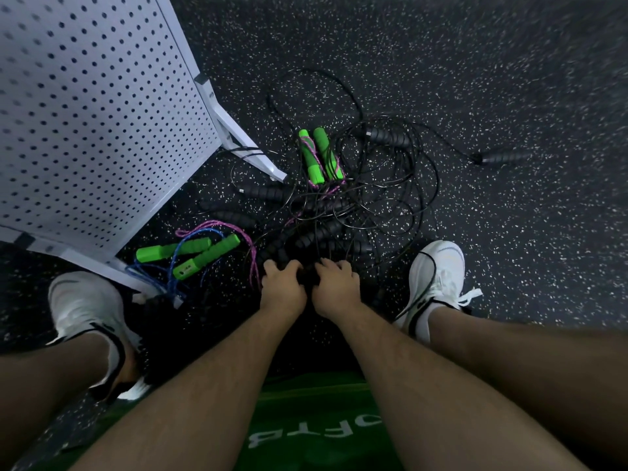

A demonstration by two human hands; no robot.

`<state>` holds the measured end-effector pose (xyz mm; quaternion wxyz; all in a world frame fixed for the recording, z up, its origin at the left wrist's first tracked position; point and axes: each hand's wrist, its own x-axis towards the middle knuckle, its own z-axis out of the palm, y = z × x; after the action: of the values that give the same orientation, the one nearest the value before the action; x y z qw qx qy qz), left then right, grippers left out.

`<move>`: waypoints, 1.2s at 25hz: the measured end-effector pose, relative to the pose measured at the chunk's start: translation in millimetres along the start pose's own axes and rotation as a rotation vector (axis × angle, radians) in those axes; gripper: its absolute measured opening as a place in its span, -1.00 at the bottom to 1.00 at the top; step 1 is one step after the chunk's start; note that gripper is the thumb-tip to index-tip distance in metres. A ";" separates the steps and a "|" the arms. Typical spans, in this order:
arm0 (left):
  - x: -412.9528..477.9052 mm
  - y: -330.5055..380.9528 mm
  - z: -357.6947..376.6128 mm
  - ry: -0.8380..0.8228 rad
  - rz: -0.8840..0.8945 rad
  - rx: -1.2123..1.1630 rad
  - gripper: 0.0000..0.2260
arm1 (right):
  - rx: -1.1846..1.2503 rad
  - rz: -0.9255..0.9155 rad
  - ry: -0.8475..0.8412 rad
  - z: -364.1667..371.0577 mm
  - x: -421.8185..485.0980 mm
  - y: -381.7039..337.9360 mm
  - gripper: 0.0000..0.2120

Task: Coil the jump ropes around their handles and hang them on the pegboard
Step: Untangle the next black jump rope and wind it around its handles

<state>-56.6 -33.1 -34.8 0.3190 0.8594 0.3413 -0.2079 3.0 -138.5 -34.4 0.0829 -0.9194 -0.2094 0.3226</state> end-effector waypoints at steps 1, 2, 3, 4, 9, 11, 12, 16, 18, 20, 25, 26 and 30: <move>1.0 -2.6 -1.6 -0.016 -0.022 -0.040 -0.68 | 0.055 -0.002 0.069 -0.6 -1.6 -1.3 -0.58; 1.3 -4.1 -3.2 -0.024 -0.033 -0.057 -0.67 | 0.133 0.021 0.137 -2.7 -1.9 -1.6 -0.64; 0.1 -4.3 -5.1 -0.028 -0.038 -0.049 -0.66 | 0.226 0.066 0.187 -6.4 -2.2 -2.5 -0.70; -1.4 -3.6 -6.6 -0.024 -0.033 -0.024 -0.63 | 0.331 0.112 0.200 -10.6 -3.0 -3.4 -0.74; -19.3 15.2 -27.0 -0.090 0.187 -0.293 -0.48 | 0.634 0.123 0.150 -44.1 -19.2 -18.4 -0.64; -28.2 30.9 -43.2 -0.080 0.181 -0.567 -0.53 | 0.721 0.099 0.197 -68.5 -23.7 -29.4 -0.60; -34.7 39.4 -52.1 -0.053 0.187 -0.676 -0.60 | 0.771 0.068 0.223 -84.9 -27.1 -35.1 -0.62; -63.5 74.1 -102.6 0.032 0.298 -0.853 -0.90 | 0.877 -0.039 0.279 -175.7 -57.8 -59.8 -0.72; -79.9 91.7 -136.6 0.107 0.377 -0.773 -0.89 | 0.901 -0.090 0.259 -228.2 -88.0 -71.4 -0.76; -96.8 109.8 -173.8 0.219 0.492 -0.626 -0.85 | 0.870 -0.151 0.244 -274.0 -114.4 -81.2 -0.83; -155.6 157.7 -284.0 0.420 0.677 -0.505 -0.83 | 0.809 -0.350 0.318 -360.2 -159.2 -107.2 -0.80; -165.6 165.0 -306.3 0.450 0.701 -0.488 -0.82 | 0.763 -0.407 0.326 -373.2 -165.4 -111.5 -0.77; -202.2 180.7 -373.4 0.544 0.739 -0.463 -0.78 | 0.567 -0.533 0.342 -398.0 -180.2 -114.2 -0.85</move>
<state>-12.1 31.1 420.1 0.4526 0.8525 0.1224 0.2310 88.1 -121.8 408.8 0.4465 -0.8142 -0.3261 0.1773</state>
